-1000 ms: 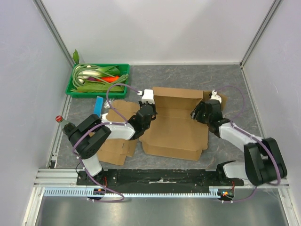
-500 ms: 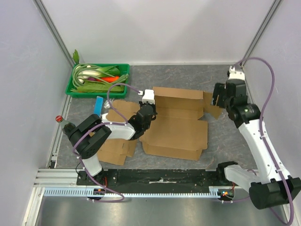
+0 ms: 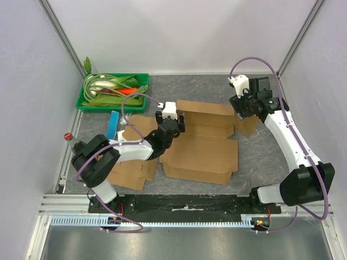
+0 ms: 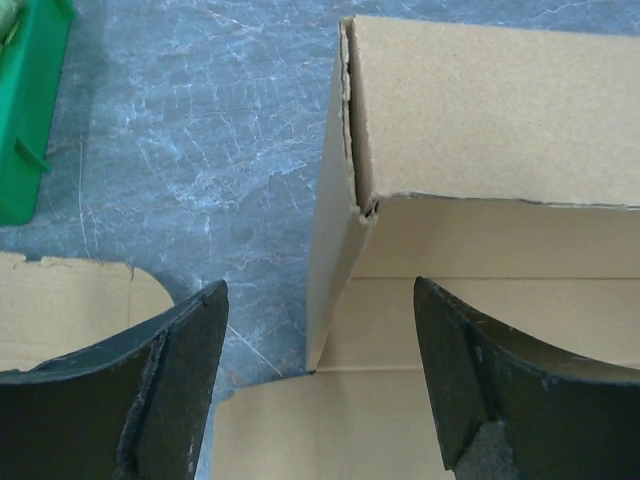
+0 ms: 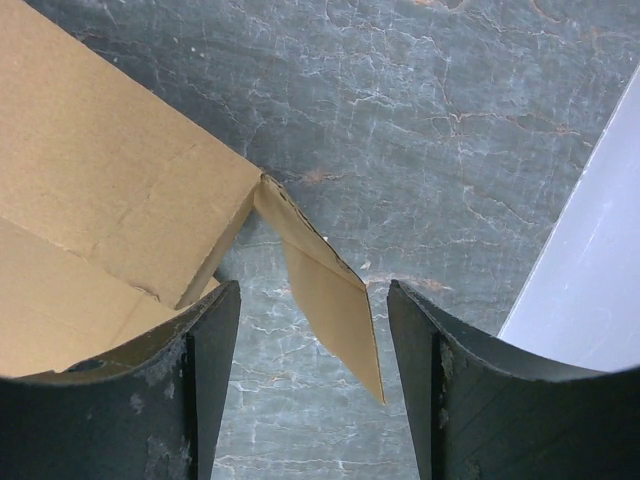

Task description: Fold the paper box

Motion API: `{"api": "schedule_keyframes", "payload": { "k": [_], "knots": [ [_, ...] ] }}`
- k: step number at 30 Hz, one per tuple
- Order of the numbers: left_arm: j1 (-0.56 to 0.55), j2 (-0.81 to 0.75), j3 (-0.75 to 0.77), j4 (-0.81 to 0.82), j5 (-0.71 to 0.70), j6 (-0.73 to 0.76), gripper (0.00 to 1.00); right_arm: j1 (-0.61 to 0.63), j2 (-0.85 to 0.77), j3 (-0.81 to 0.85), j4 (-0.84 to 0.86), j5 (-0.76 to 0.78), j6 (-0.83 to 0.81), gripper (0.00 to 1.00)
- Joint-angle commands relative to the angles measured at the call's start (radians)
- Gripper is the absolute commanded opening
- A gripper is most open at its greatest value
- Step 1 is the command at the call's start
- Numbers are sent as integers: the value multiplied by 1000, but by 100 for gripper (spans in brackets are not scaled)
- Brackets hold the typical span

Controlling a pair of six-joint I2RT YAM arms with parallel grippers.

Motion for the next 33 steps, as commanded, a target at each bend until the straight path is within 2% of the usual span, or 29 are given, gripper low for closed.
{"api": "schedule_keyframes", "payload": {
  "k": [1,6,9,12,13,18,19,22,25,30,33],
  "knots": [
    [-1,-168,4,-166,20,-215,82,-13,13,35,43,11,-72,68],
    [-1,-346,-84,-332,78,-363,82,-19,41,19,69,10,-60,65],
    [-7,-466,-174,-322,152,-421,75,-18,37,-11,86,0,-58,63],
    [-29,-507,-258,-228,264,-409,59,-19,37,-28,106,-21,-54,60],
    [-47,-495,-289,-115,293,-372,49,-21,41,-28,107,-21,-52,57],
    [-102,-322,-248,96,480,-352,33,-19,37,-48,104,5,-41,51],
    [-140,-264,-221,123,488,-334,26,-18,26,-54,107,16,-40,50],
    [-226,-131,-153,258,476,-243,18,-25,9,-76,116,39,-32,48],
    [-283,-28,-70,321,482,-182,12,-47,6,-91,122,36,-18,45],
    [-357,158,25,387,448,-44,9,-56,-12,-120,136,-3,-6,44],
    [-380,242,71,412,442,-33,9,-58,-35,-143,145,-17,31,44]
  ]
}}
